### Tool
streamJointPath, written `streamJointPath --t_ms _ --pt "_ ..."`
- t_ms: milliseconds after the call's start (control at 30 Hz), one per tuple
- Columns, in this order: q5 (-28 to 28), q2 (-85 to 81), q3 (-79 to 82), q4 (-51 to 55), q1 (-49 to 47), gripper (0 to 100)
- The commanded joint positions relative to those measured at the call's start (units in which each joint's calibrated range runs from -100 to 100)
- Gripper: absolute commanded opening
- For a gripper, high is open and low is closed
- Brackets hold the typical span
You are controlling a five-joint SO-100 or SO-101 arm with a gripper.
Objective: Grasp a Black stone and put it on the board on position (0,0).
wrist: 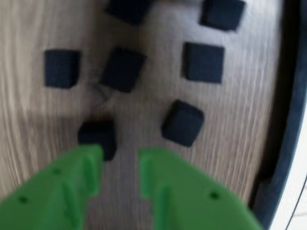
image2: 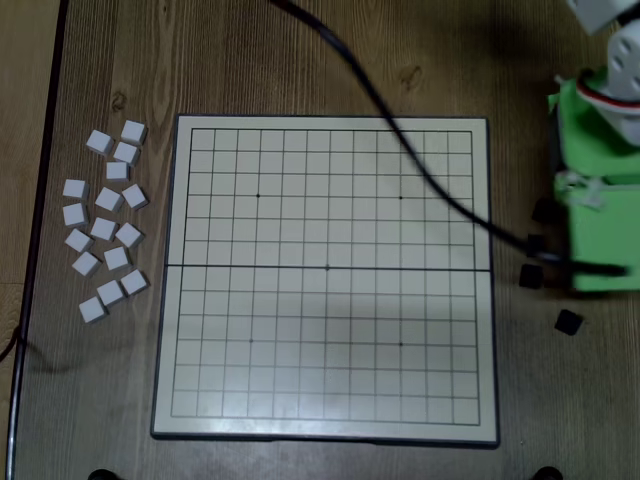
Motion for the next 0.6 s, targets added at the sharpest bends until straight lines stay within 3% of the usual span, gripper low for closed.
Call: streamJointPath --t_ms 0,567 --pt "-4.7 -0.1 -4.7 0.9 1.1 6" --pt "-4.9 5.0 -5.0 3.0 2.8 7"
